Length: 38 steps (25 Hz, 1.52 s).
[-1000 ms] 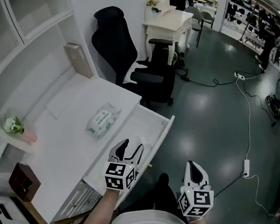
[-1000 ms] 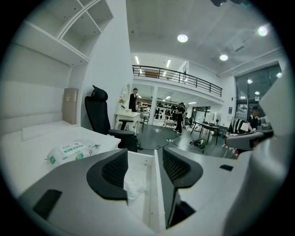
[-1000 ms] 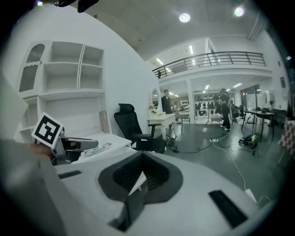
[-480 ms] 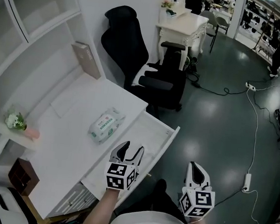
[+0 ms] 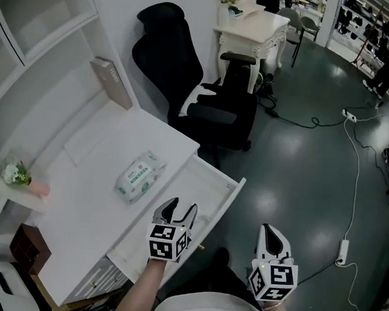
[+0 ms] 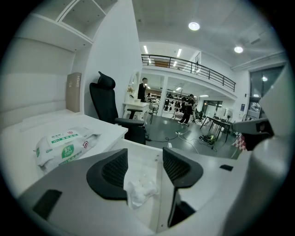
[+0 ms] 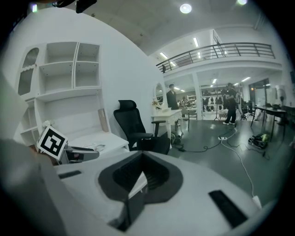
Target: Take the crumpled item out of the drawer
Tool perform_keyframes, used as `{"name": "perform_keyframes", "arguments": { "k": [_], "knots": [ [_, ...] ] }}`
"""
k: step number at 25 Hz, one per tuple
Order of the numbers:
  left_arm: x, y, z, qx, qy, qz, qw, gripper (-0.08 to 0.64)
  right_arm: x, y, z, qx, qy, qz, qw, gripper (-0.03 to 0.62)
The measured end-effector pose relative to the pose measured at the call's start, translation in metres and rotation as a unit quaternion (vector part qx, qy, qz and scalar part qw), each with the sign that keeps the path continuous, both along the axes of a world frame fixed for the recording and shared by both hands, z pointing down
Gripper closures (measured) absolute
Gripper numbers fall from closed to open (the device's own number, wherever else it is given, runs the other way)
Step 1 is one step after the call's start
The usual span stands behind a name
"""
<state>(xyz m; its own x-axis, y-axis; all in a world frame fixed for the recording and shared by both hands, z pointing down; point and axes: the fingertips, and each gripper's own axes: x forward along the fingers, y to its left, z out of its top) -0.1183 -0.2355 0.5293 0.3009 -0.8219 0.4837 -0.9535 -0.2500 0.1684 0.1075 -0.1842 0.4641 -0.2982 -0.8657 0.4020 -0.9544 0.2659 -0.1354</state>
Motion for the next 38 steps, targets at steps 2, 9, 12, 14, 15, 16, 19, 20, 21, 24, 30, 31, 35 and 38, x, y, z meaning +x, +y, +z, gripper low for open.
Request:
{"name": "perform_keyframes", "arguments": {
  "k": [2, 9, 12, 14, 15, 16, 19, 20, 21, 24, 30, 31, 35, 38],
  "knots": [
    [0.001, -0.004, 0.009, -0.009, -0.003, 0.0, 1.0, 0.342, 0.003, -0.003, 0.002, -0.003, 0.001, 0.001, 1.0, 0.591],
    [0.002, -0.018, 0.045, -0.044, -0.014, 0.0, 0.9989, 0.342, 0.008, -0.012, 0.009, -0.011, 0.003, 0.0, 1.0, 0.591],
    [0.003, -0.023, 0.06, -0.061, -0.016, 0.0, 0.998, 0.343, 0.009, -0.014, 0.011, -0.014, 0.003, 0.0, 1.0, 0.591],
    [0.003, -0.025, 0.068, -0.071, -0.02, 0.002, 0.9973, 0.343, 0.009, -0.015, 0.011, -0.016, 0.003, -0.001, 1.0, 0.591],
    [0.003, -0.026, 0.073, -0.077, -0.024, 0.003, 0.9968, 0.342, 0.009, -0.016, 0.012, -0.017, 0.004, -0.002, 1.0, 0.591],
    [0.003, -0.026, 0.078, -0.083, -0.029, 0.005, 0.9961, 0.342, 0.009, -0.016, 0.012, -0.018, 0.004, -0.002, 1.0, 0.591],
    [0.002, -0.027, 0.101, -0.107, -0.042, 0.008, 0.9933, 0.344, 0.009, -0.017, 0.015, -0.022, 0.004, -0.003, 1.0, 0.591],
    [0.001, -0.027, 0.108, -0.117, -0.045, 0.009, 0.9921, 0.344, 0.009, -0.018, 0.015, -0.022, 0.005, -0.003, 1.0, 0.591],
    [0.001, -0.027, 0.115, -0.126, -0.048, 0.012, 0.9908, 0.344, 0.009, -0.018, 0.016, -0.023, 0.005, -0.004, 1.0, 0.591],
    [0.003, -0.027, 0.132, -0.147, -0.057, 0.02, 0.9873, 0.344, 0.01, -0.021, 0.018, -0.025, 0.007, -0.003, 1.0, 0.591],
    [0.004, -0.025, 0.154, -0.174, -0.071, 0.031, 0.9816, 0.344, 0.013, -0.021, 0.023, -0.033, 0.008, 0.003, 0.999, 0.591],
    [0.004, -0.025, 0.157, -0.179, -0.074, 0.033, 0.9806, 0.344, 0.014, -0.021, 0.023, -0.034, 0.008, 0.003, 0.999, 0.591],
    [0.006, -0.022, 0.171, -0.199, -0.084, 0.043, 0.9754, 0.344, 0.017, -0.022, 0.023, -0.036, 0.008, 0.006, 0.999, 0.591],
    [0.006, -0.018, 0.182, -0.215, -0.087, 0.046, 0.9715, 0.344, 0.017, -0.021, 0.025, -0.038, 0.007, 0.008, 0.999, 0.591]
  ]
}}
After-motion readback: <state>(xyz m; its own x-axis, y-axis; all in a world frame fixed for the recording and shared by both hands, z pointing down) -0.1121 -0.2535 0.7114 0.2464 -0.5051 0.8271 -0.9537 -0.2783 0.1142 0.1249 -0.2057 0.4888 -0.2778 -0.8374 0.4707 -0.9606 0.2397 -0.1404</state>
